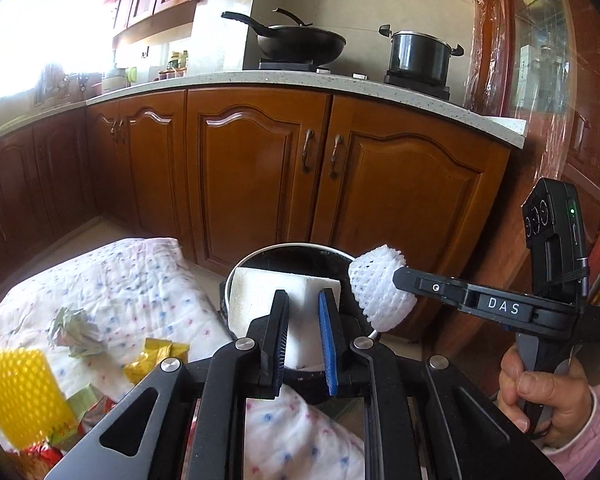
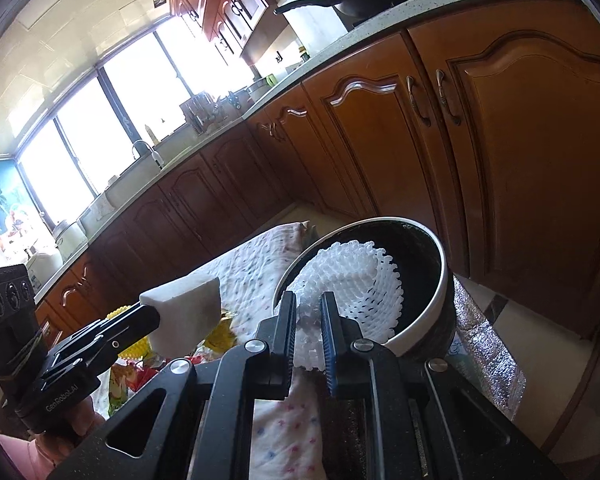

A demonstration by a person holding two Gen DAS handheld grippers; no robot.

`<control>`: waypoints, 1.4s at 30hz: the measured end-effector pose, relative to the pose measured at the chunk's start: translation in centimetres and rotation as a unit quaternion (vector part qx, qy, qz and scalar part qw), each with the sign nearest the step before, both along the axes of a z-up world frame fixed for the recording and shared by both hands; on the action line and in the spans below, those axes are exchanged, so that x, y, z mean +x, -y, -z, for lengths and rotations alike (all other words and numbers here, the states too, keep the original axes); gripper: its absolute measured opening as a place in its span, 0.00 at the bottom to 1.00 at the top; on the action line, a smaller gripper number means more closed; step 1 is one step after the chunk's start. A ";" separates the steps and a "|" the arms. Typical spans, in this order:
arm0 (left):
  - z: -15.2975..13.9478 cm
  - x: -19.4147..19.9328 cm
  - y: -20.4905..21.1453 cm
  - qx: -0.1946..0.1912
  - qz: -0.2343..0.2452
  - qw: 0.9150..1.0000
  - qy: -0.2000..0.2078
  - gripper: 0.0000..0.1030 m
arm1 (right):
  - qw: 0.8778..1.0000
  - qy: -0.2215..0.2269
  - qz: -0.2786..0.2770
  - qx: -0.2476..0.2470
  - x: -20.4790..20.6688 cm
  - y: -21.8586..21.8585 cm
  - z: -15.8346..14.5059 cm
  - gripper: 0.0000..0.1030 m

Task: Collect trash
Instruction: 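Carry both items over the bin and open both tools to drop them, then grasp the white milk carton with the left tool while the right grasps the crumpled tissue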

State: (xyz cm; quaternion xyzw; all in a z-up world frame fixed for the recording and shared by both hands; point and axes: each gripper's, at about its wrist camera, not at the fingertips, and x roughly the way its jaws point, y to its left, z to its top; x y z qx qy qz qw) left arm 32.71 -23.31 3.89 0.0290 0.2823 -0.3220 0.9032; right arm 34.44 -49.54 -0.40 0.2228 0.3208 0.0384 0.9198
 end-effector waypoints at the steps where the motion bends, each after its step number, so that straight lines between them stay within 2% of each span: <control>1: 0.1 1.1 0.5 0.000 0.000 1.000 -0.008 0.13 | 1.000 -0.003 -0.002 0.001 0.5 0.3 0.1 0.12; 7: 1.7 7.8 3.6 0.002 0.013 0.997 -0.073 0.13 | 0.999 -0.043 -0.008 -0.012 3.6 1.6 1.2 0.12; 13: 4.4 13.7 5.0 -0.004 0.006 0.990 -0.144 0.14 | 0.996 -0.083 -0.016 -0.012 6.0 2.8 2.9 0.13; 21: 5.7 17.1 8.2 0.005 0.003 0.986 -0.169 0.22 | 0.994 -0.108 -0.022 -0.016 7.4 3.1 4.0 0.17; 23: 5.8 16.9 8.0 0.001 0.000 0.986 -0.167 0.29 | 0.994 -0.111 -0.020 -0.013 7.7 3.2 4.0 0.29; 24: 5.7 17.0 7.9 -0.002 -0.003 0.986 -0.165 0.34 | 0.994 -0.109 -0.019 -0.009 7.7 3.4 3.9 0.48; 25: 5.6 16.7 7.7 -0.003 -0.007 0.986 -0.164 0.39 | 0.994 -0.105 -0.017 -0.007 7.6 3.5 3.9 0.61; 30: 5.2 16.4 6.8 -0.017 -0.028 0.988 -0.149 0.53 | 0.997 -0.082 -0.002 0.010 6.5 4.2 3.2 0.66; 32: 5.2 15.8 6.1 -0.025 -0.040 0.989 -0.143 0.58 | 0.998 -0.068 0.004 0.012 5.7 3.9 2.7 0.72; 34: 5.3 14.8 5.1 -0.030 -0.054 0.989 -0.136 0.63 | 0.998 -0.055 0.011 0.009 4.9 3.5 2.2 0.84; 37: 5.3 13.0 4.0 -0.034 -0.072 0.989 -0.124 0.69 | 0.999 -0.037 0.020 0.014 3.4 2.5 1.7 0.93; 42: 5.3 10.6 1.7 -0.043 -0.099 0.987 -0.115 0.71 | 0.999 -0.023 0.024 0.027 1.2 0.1 1.7 0.94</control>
